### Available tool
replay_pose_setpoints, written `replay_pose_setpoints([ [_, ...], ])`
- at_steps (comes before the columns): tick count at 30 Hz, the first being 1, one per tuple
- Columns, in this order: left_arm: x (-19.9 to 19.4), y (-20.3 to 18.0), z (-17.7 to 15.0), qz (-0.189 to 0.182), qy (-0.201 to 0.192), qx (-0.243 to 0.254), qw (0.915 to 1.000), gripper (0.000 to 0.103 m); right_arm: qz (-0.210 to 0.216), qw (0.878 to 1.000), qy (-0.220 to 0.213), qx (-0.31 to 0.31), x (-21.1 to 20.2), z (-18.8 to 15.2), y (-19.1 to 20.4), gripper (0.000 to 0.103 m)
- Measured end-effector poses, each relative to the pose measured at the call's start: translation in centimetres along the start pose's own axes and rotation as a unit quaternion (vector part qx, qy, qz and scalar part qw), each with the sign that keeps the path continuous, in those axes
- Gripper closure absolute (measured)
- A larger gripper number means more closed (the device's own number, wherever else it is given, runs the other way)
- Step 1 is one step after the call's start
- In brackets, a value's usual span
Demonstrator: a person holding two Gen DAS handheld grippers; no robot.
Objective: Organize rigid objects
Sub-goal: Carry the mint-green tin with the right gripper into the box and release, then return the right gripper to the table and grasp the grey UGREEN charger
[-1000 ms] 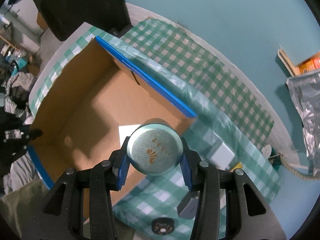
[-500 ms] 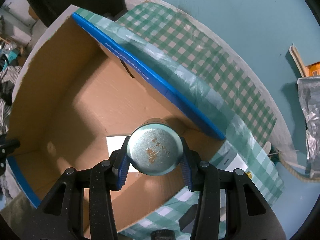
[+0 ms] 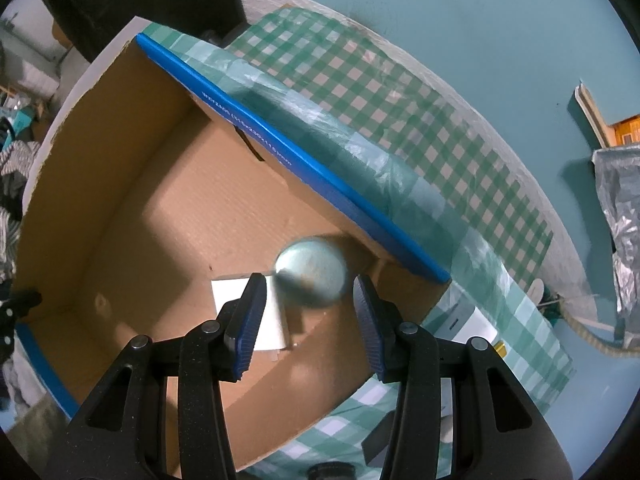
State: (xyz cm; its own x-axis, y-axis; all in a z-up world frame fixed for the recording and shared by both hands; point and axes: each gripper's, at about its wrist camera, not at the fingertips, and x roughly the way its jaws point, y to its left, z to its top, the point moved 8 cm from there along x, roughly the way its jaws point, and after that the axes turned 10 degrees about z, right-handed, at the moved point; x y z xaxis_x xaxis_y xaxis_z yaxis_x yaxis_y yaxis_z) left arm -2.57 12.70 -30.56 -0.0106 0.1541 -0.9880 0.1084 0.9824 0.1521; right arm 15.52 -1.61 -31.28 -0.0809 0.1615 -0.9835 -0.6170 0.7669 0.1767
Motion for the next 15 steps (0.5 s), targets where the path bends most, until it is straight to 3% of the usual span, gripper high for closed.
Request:
replay_pose_setpoints([
  [15, -0.1, 0.0, -0.2, 0.001, 0.000, 0.002, 1.0000, 0.095, 0.018, 0.999, -0.046, 0.016, -4.8, -0.5, 0.5, 0.053],
])
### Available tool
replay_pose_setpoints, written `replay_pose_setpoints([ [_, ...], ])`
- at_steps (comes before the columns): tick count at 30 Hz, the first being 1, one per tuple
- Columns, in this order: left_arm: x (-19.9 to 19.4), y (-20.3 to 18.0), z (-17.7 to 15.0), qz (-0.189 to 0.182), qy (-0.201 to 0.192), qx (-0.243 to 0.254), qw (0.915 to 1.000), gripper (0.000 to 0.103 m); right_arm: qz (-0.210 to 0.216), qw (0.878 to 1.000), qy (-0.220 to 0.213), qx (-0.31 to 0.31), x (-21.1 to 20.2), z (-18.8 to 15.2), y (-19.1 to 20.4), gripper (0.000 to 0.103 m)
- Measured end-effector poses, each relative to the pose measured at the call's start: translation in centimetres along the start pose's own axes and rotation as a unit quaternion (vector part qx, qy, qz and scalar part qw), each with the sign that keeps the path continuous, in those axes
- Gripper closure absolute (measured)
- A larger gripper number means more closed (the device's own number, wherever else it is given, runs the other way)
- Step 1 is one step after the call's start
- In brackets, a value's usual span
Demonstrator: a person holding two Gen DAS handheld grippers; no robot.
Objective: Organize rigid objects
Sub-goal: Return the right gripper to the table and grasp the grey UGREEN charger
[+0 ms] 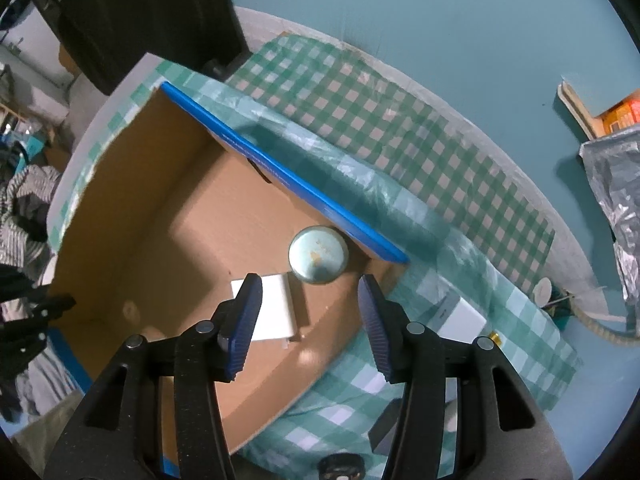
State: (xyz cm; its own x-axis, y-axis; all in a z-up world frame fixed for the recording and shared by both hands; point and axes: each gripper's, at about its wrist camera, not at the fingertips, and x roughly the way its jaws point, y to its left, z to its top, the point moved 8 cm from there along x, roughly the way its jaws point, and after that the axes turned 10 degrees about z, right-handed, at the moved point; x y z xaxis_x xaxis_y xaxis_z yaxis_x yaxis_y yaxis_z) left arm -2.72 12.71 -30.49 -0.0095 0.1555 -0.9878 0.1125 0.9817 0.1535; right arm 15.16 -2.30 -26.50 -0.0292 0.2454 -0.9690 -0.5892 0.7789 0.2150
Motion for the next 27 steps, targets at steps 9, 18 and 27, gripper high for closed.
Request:
replay_pose_setpoints([
  [9, -0.2, 0.0, 0.0, 0.001, -0.001, 0.002, 1.0000, 0.095, 0.003, 0.999, -0.022, 0.037, -3.7, -3.0, -2.2, 0.053],
  [18, -0.4, 0.0, 0.1, 0.004, -0.001, 0.006, 1.0000, 0.095, -0.001, 0.994, -0.018, 0.105, -4.7, -8.4, -6.6, 0.053],
  [27, -0.4, 0.0, 0.0, 0.005, -0.002, 0.008, 0.9999, 0.095, 0.001, 0.987, 0.005, 0.162, -2.5, -13.7, -9.7, 0.053],
])
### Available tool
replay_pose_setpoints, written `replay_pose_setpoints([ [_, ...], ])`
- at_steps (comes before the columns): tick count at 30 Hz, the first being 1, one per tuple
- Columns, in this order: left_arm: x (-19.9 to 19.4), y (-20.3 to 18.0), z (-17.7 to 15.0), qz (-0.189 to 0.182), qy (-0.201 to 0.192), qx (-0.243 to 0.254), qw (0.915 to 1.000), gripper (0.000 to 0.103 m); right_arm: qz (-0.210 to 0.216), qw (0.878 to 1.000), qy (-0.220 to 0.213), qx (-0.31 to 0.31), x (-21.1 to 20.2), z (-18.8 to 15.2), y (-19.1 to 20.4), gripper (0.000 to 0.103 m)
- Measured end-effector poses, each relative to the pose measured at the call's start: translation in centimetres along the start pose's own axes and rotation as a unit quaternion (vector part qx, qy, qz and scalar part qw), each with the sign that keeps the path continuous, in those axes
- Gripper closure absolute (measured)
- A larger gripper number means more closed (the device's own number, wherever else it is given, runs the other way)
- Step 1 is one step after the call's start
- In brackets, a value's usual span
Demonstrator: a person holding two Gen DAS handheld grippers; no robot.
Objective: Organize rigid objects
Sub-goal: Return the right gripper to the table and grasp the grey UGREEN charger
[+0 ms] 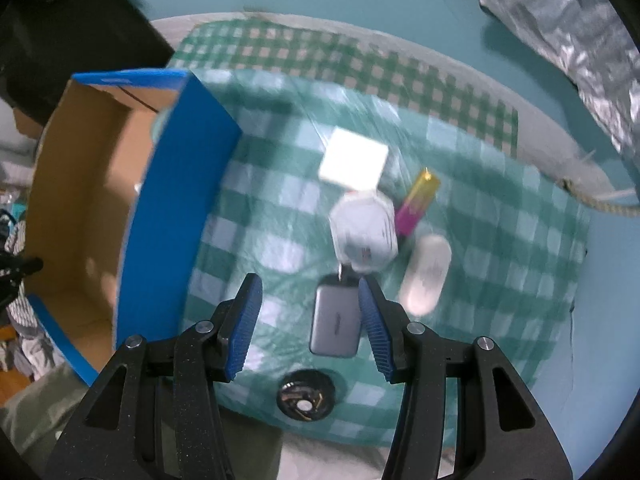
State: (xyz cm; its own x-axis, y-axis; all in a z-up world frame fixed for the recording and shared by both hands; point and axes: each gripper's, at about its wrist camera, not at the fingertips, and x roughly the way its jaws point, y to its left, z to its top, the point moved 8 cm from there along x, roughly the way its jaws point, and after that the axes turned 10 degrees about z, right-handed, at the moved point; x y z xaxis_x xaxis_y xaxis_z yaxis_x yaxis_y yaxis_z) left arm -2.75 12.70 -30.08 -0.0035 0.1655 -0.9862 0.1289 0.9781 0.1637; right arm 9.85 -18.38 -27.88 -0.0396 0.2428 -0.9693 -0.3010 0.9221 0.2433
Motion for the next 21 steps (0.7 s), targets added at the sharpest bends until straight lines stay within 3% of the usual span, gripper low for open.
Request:
replay_pose_setpoints([
  [21, 0.0, -0.1, -0.2, 0.002, 0.000, 0.006, 1.0000, 0.095, -0.008, 0.998, 0.036, 0.045, 7.3, -3.6, -3.6, 0.053],
])
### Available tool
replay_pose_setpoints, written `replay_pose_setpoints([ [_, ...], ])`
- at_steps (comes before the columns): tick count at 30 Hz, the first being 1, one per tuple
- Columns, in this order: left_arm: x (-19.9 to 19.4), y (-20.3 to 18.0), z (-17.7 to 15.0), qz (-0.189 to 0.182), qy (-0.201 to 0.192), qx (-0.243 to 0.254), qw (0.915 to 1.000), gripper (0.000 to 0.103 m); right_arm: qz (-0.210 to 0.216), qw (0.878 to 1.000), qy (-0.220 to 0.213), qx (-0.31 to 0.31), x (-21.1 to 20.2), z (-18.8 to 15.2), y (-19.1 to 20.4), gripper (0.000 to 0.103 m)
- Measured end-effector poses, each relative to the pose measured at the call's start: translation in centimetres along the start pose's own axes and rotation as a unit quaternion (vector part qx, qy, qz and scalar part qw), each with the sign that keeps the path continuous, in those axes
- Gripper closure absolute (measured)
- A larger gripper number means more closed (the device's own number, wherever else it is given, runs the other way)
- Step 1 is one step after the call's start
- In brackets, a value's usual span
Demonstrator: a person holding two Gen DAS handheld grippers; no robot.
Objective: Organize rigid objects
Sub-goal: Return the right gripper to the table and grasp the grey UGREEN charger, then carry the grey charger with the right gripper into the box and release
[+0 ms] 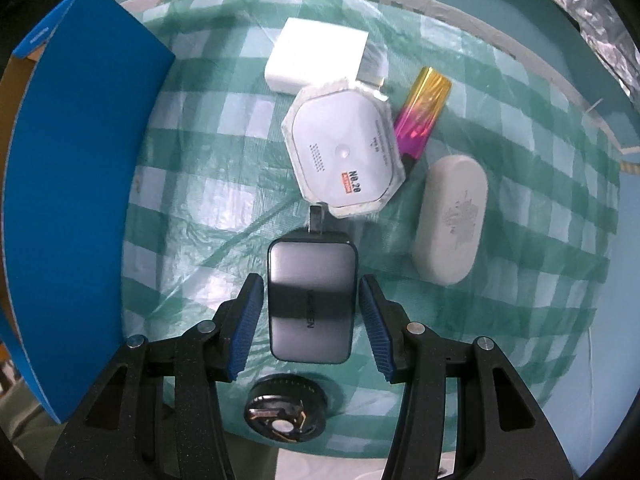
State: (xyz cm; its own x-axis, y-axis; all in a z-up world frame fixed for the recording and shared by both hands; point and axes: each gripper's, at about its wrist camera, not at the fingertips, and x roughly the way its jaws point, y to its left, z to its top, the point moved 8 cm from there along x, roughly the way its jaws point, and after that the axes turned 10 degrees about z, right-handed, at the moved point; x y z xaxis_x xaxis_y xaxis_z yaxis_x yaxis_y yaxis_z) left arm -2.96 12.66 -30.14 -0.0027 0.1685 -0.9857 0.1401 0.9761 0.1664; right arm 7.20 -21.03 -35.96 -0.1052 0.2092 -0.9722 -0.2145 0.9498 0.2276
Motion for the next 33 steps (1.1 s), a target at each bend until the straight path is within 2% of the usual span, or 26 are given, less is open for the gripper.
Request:
replay_pose_setpoints([
  [4, 0.0, 0.0, 0.0, 0.000, 0.000, 0.000, 1.0000, 0.095, -0.005, 1.000, 0.003, -0.001, 0.8, -0.2, -0.1, 0.053],
  [7, 0.0, 0.0, 0.0, 0.000, 0.000, 0.000, 1.0000, 0.095, -0.009, 1.000, -0.001, 0.003, 1.2, -0.3, -0.1, 0.060],
  [15, 0.1, 0.1, 0.0, -0.002, 0.000, -0.002, 1.0000, 0.095, -0.025, 1.000, 0.001, -0.004, 1.3, 0.0, -0.7, 0.062],
  [21, 0.1, 0.1, 0.0, -0.002, 0.001, -0.003, 1.0000, 0.095, -0.012, 1.000, 0.007, -0.016, 1.3, -0.6, 1.1, 0.063],
  [33, 0.0, 0.0, -0.1, -0.002, 0.001, -0.001, 1.0000, 0.095, 0.006, 0.998, -0.018, -0.054, -3.7, 0.6, 4.4, 0.063],
])
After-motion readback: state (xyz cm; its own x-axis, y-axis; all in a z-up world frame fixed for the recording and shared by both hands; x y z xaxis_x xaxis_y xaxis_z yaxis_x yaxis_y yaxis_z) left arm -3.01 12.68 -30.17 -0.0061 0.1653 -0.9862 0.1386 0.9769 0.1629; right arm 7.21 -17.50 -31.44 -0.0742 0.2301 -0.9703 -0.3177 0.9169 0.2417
